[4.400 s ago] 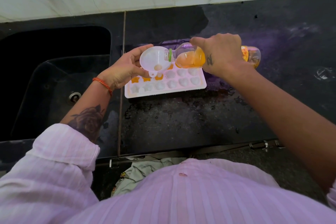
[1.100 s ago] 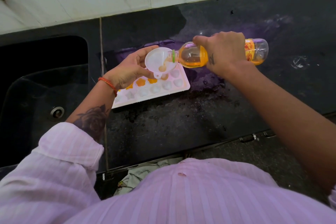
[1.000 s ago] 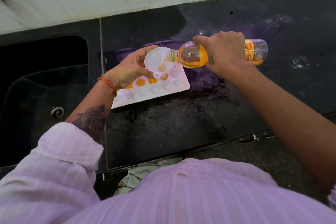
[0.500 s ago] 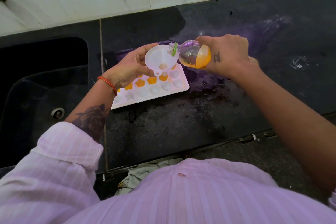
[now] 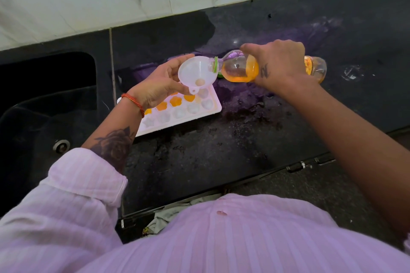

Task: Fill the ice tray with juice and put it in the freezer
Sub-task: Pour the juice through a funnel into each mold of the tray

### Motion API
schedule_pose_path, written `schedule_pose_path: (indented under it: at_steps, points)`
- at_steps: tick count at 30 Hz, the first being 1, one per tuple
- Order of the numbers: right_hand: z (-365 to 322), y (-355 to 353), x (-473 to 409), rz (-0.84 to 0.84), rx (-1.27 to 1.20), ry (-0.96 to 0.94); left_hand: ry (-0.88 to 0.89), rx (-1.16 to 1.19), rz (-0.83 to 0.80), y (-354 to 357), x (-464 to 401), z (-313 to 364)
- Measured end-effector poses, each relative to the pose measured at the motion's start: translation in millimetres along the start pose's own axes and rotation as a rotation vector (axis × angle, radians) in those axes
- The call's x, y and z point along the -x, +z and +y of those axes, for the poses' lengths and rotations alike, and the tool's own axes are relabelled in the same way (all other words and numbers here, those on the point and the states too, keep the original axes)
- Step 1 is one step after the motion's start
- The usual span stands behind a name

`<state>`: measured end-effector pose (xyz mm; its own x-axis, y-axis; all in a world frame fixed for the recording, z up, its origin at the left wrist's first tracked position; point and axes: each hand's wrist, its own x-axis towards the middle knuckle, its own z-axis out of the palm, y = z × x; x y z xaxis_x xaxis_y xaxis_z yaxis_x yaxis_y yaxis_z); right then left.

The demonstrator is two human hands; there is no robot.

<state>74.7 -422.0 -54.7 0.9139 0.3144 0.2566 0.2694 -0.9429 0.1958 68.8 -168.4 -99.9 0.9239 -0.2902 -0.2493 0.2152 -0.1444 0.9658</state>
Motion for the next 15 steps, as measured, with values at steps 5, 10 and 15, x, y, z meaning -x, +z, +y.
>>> schedule_pose_path:
  at_steps: [5,10,15]
  points:
    - [-1.2,-1.8,-0.2,0.014,0.03,-0.015,-0.012,-0.001,-0.003,1.5,-1.3,-0.8]
    - [-1.8,-2.7,-1.6,0.018,0.047,-0.025,-0.011,-0.011,-0.01,3.5,-0.8,0.7]
    - [-1.8,-1.8,-2.7,0.017,0.056,-0.033,-0.01,-0.005,-0.011,5.3,-0.2,1.4]
